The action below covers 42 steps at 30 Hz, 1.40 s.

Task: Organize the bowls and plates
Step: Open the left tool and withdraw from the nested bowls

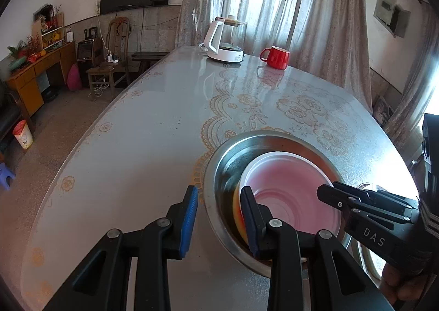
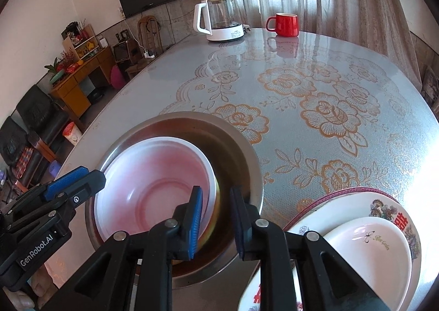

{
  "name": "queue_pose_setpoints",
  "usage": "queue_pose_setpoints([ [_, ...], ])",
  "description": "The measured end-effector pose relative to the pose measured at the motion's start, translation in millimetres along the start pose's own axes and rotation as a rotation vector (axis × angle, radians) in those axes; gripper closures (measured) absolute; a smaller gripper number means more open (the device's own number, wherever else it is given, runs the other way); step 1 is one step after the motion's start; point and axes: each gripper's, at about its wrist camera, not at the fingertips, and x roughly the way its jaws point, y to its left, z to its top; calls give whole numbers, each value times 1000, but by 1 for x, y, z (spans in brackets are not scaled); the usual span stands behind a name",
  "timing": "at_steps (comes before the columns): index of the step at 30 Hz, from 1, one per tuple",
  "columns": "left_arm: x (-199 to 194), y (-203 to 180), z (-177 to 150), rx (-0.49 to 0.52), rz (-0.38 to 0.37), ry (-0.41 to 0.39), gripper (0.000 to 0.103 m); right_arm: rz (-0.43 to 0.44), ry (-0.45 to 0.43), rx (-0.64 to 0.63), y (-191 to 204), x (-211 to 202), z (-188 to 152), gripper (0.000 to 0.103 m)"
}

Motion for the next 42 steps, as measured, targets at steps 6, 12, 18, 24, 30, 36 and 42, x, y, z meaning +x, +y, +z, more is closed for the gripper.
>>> queue_pose_setpoints([
  [6, 2, 8, -13, -14, 6, 18, 71, -26, 43, -76, 12, 10, 3, 86],
  [12, 2, 8, -14, -22, -6, 17, 72, -56, 33, -88, 14, 15, 3, 95],
  [18, 3, 5, -16, -23, -13, 26, 71, -85, 34, -70, 12, 18, 10, 94],
  [24, 5, -1, -17, -2, -1, 36, 72, -48, 38, -60, 11, 18, 7, 91],
  [30, 2, -1, -20, 5, 2, 33, 72, -33, 33, -52, 12, 16, 5, 82],
  [36, -1, -2, -24, 10, -3, 27, 72, -23, 29, -55, 13, 12, 1, 82],
  [42, -7, -2, -28, 4, -18, 18, 72, -4, 19, -41, 12, 3, -4, 82],
])
